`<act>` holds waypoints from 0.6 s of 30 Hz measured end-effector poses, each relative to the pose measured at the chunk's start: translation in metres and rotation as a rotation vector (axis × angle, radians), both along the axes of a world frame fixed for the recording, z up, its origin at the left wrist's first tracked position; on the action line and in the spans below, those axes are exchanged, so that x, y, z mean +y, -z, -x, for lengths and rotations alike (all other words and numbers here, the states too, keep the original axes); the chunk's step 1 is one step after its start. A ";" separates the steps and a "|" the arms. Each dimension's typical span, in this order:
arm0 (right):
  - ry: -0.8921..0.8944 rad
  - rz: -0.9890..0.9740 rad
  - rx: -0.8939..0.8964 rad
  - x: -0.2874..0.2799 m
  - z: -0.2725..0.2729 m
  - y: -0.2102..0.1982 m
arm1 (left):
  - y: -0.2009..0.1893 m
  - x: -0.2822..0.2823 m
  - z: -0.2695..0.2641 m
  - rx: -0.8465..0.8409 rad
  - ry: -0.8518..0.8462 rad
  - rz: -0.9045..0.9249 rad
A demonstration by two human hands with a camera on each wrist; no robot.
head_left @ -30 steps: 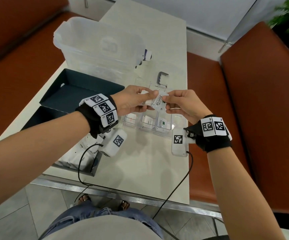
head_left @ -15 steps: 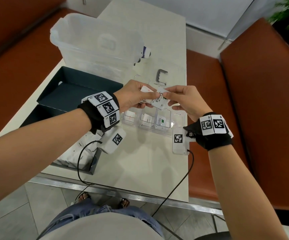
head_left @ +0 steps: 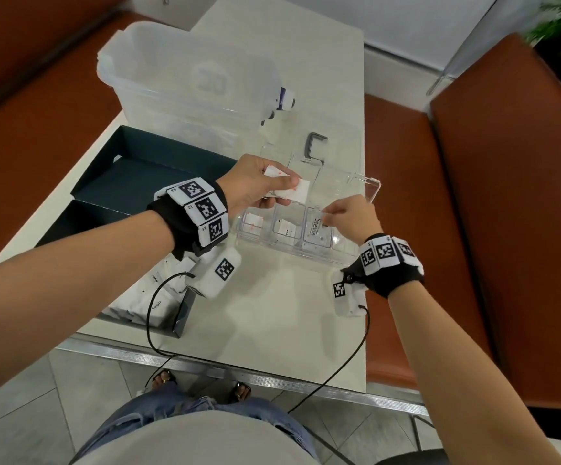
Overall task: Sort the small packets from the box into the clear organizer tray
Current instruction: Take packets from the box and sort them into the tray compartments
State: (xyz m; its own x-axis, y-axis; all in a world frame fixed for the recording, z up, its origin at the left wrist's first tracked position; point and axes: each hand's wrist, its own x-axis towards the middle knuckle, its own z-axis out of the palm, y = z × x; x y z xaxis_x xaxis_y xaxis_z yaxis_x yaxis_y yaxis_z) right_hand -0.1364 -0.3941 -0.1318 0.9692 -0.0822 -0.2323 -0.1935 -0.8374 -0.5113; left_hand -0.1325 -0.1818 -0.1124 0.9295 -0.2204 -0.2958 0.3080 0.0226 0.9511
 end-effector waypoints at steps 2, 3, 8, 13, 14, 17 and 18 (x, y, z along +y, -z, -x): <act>-0.019 0.123 -0.022 0.005 0.002 0.008 | 0.001 -0.001 0.000 -0.001 0.003 0.004; -0.041 0.185 -0.038 0.008 0.004 0.011 | 0.001 -0.001 0.000 0.001 0.003 0.005; -0.188 0.452 -0.079 0.015 0.006 0.022 | 0.000 -0.002 0.000 0.008 0.004 0.002; -0.275 0.575 -0.097 0.015 0.007 0.024 | 0.000 0.000 -0.001 0.013 0.000 0.012; -0.290 0.581 -0.116 0.015 0.008 0.024 | 0.000 0.000 -0.001 0.014 0.000 0.013; -0.321 0.578 -0.171 0.016 0.009 0.024 | 0.000 0.000 -0.001 0.015 -0.003 0.012; -0.324 0.584 -0.163 0.018 0.008 0.024 | 0.000 0.000 -0.001 0.017 -0.002 0.012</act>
State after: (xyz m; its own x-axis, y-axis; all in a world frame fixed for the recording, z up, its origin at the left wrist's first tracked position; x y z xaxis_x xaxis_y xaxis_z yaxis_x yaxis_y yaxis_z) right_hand -0.1447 -0.3765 -0.1557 0.9848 0.1502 -0.0868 0.1541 -0.9872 0.0403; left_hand -0.1317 -0.1817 -0.1124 0.9248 -0.2218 -0.3091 0.3244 0.0350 0.9453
